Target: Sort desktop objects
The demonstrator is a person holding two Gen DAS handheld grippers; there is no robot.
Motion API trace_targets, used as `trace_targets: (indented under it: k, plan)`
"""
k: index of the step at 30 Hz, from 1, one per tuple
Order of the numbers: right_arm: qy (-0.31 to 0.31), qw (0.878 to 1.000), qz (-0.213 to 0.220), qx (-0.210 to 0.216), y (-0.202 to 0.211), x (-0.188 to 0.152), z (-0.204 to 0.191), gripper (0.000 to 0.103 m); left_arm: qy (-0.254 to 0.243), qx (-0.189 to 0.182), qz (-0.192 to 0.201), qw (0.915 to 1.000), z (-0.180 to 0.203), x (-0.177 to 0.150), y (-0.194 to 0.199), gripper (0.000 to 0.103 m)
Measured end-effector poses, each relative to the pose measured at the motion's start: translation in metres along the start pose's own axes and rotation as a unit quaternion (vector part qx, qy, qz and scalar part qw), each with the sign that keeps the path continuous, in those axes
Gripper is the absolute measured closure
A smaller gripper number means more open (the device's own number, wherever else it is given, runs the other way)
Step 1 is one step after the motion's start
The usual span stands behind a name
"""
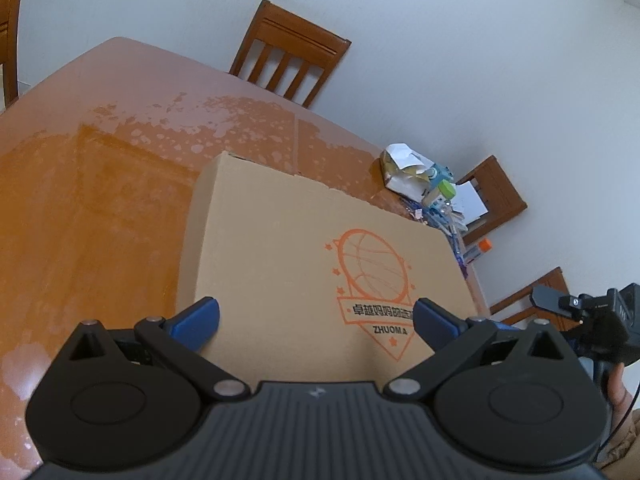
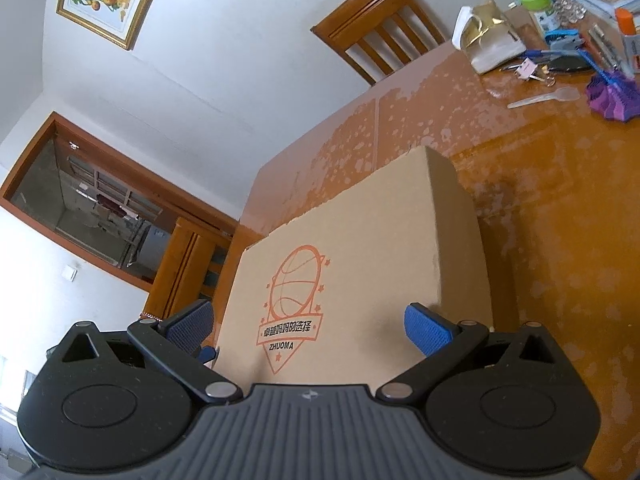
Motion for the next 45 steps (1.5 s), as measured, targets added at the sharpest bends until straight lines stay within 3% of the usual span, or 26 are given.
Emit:
trace_targets:
  k: [3, 8, 11, 17, 30, 41, 45]
  plan:
    - [-0.013, 1.000, -0.003, -0.003, 0.018, -0.009, 0.005, 0.000, 0.002, 0.014, 0.002, 0.9999, -0.008, -0.007, 0.020, 0.001]
    - [-0.057, 0.997, -0.046, 0.017, 0.037, -0.042, 0.013, 0.000, 0.010, 0.022, -0.041, 0.9989, -0.017, -0.038, 0.048, 0.001]
    - [-0.064, 0.994, -0.084, 0.030, 0.036, -0.064, 0.011, 0.000, -0.004, -0.003, -0.082, 0.9967, -0.005, -0.060, 0.046, 0.001]
    - [-0.042, 0.989, -0.136, 0.032, 0.013, -0.089, 0.005, 0.000, -0.039, -0.018, -0.106, 0.9934, 0.010, -0.068, 0.018, 0.001]
    - [-0.014, 0.992, -0.125, 0.028, -0.007, -0.070, 0.000, 0.000, -0.022, -0.026, -0.108, 0.9936, 0.008, -0.059, 0.004, 0.001]
    - [-0.013, 0.993, -0.112, 0.034, 0.002, -0.072, -0.007, 0.000, -0.049, -0.018, -0.107, 0.9929, 0.015, -0.062, 0.006, 0.001]
    - [-0.011, 0.995, -0.083, 0.050, 0.019, -0.054, -0.014, 0.000, -0.072, -0.025, -0.079, 0.9940, 0.022, -0.050, 0.016, 0.001]
Point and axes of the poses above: each gripper's, at about its wrist camera, not at the fingertips, and y roughly against the way its jaws point, z to its right, x to its top, the point moved 9 cm from there along -y, roughly the way its jaws point, and after that the axes turned 3 degrees about -x, right-handed, at the moved point
